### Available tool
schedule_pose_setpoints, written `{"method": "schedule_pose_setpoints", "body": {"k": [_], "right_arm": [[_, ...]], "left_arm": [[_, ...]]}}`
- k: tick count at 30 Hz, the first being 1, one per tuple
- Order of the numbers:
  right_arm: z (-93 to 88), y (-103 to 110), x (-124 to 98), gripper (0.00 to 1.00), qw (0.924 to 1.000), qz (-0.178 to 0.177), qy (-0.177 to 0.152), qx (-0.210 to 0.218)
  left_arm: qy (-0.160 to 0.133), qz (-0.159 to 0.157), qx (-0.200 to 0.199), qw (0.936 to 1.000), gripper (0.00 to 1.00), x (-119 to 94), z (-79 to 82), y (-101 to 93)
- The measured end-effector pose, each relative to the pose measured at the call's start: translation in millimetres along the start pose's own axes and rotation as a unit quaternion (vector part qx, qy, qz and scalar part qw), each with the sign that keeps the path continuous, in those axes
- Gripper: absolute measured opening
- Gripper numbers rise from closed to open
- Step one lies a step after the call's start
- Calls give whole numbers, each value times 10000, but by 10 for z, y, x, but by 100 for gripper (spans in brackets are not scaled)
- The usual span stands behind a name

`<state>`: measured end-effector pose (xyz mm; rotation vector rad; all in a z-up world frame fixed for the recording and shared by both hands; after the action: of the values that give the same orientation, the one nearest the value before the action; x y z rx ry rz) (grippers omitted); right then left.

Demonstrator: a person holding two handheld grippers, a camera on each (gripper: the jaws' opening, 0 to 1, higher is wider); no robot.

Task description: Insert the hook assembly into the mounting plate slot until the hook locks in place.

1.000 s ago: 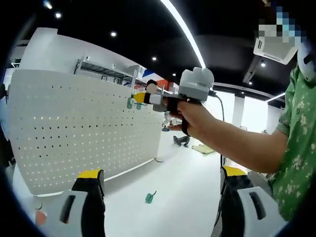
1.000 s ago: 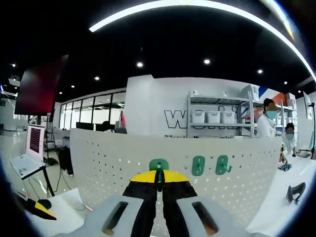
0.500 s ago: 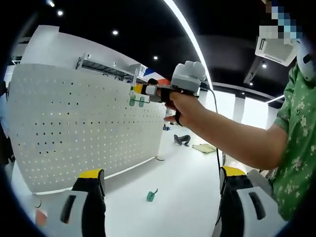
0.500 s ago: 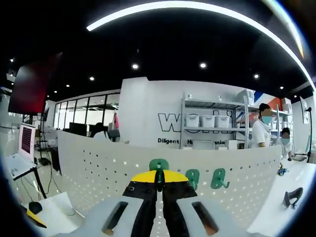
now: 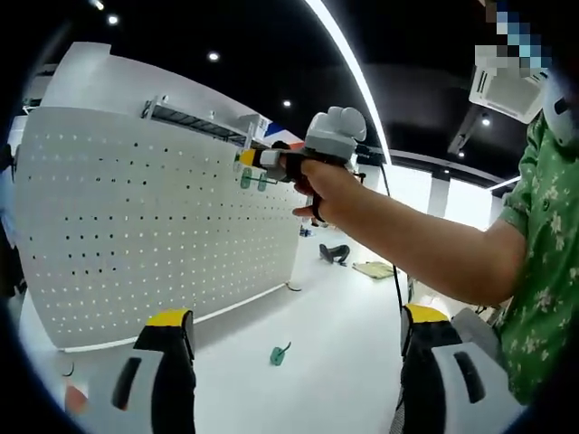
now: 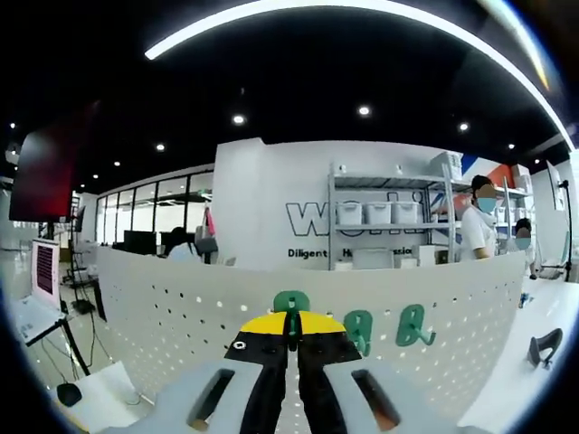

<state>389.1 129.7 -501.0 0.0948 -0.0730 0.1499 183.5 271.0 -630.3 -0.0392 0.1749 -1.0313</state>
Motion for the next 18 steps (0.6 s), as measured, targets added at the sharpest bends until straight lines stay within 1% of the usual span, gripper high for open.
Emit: {"method": "schedule_pose_setpoints", "body": {"k": [6,18], "right_arm": [[-18,-37,40,1,10000,-43,19,10],[-47,-42,142,1,10000,-53,50,-48]], "left_arm": [[27,-7,-11,10000,96,1,-16,9],[37,1,-35,10000,95,3,-31,49]]}}
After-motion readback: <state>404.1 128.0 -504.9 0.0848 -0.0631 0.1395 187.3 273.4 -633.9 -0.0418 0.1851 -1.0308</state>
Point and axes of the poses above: the point that each gripper's makers call its tool centre point, and the gripper's own axes: x roughly forward along the fingers, y roughly to its left, z roughly out of its top, the point moved 1 cm from there along -x, roughly backward along the fingers, and after that the axes turned 6 degrees about x, right-handed, at the moved point
